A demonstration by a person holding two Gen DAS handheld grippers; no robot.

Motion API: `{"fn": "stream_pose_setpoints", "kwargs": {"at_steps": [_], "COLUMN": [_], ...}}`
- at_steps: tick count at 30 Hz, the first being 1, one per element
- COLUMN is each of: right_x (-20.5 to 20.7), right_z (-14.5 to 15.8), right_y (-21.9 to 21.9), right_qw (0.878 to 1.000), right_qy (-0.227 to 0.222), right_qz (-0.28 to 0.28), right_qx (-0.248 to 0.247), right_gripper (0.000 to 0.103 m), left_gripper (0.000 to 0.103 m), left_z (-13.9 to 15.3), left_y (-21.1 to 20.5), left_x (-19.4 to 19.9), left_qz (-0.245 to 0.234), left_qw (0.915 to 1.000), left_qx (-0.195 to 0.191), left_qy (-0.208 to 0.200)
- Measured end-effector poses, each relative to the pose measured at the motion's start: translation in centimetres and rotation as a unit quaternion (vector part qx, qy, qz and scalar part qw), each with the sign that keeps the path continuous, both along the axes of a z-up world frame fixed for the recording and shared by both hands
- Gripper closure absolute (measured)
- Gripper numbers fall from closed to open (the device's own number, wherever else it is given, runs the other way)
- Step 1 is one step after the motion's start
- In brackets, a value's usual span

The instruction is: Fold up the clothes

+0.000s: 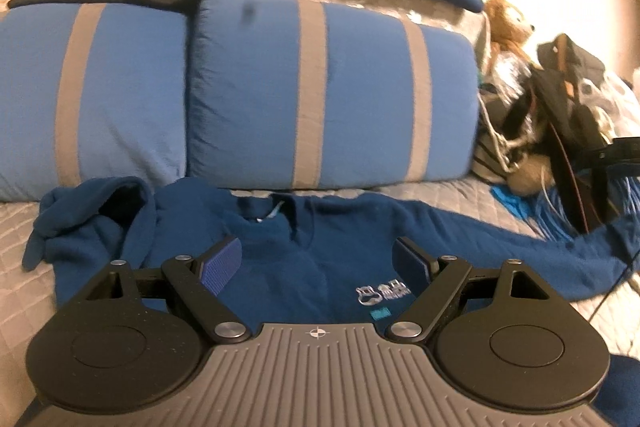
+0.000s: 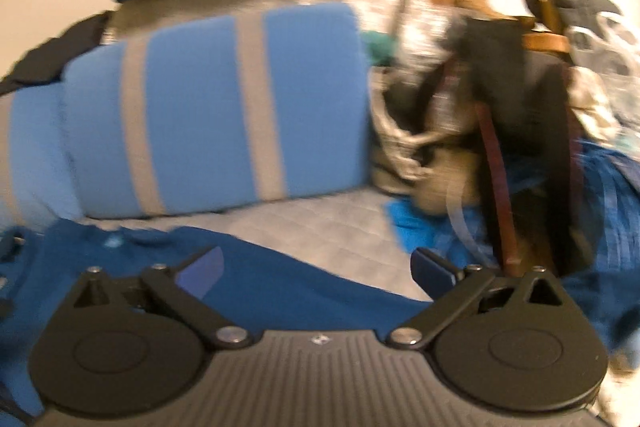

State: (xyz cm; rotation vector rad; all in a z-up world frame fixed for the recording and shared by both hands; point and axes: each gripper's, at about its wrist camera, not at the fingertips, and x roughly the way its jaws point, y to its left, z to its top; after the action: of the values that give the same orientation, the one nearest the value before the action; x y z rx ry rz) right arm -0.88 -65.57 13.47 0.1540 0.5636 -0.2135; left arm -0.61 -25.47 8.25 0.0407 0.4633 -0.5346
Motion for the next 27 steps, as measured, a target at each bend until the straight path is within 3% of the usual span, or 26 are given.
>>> {"fn": "stream_pose_setpoints", "kwargs": {"at_steps": [3, 7, 13, 17, 20, 23, 27], "right_x": [2.3, 4.4, 5.5, 6.4, 7.1, 7.1, 6.6], "right_z": [0.3, 1.1, 5.2, 6.2, 4.9, 2.3, -1.1], "right_y": [3.6, 7.8, 12.5, 14.8, 16.3, 17.8, 20.3], "right_qw": [1.0, 0.998, 0.992, 0.988, 0.983, 0.976, 0.975], "right_qy": [-0.008, -0.016, -0.054, -0.051, -0.015, 0.004, -0.007], "right_qz": [0.024, 0.052, 0.1, 0.119, 0.131, 0.133, 0.158], "right_qx": [0.017, 0.037, 0.062, 0.083, 0.131, 0.17, 0.153], "right_gripper": [0.0, 0.0, 0.0, 0.0, 0.0, 0.0, 0.0], "left_gripper": [0.02, 0.02, 0.02, 0.02, 0.02, 0.02, 0.02], "left_z": [1.2, 5.4, 13.7, 17.2, 18.0, 17.2, 14.9], "left_y": [1.1, 3.6, 7.4, 10.1, 11.7, 12.7, 14.6], "left_x": [0.4, -0.1, -1.5, -1.8, -1.3, 0.1, 2.2], "left_qz": [0.035, 0.069, 0.092, 0.126, 0.141, 0.158, 0.179], "left_qw": [0.9994, 0.9974, 0.9932, 0.9875, 0.9869, 0.9844, 0.9818], "left_qx": [-0.004, -0.017, 0.032, 0.035, 0.025, 0.041, 0.043], "left_qy": [-0.004, -0.006, -0.063, -0.087, -0.075, -0.065, -0.049]}}
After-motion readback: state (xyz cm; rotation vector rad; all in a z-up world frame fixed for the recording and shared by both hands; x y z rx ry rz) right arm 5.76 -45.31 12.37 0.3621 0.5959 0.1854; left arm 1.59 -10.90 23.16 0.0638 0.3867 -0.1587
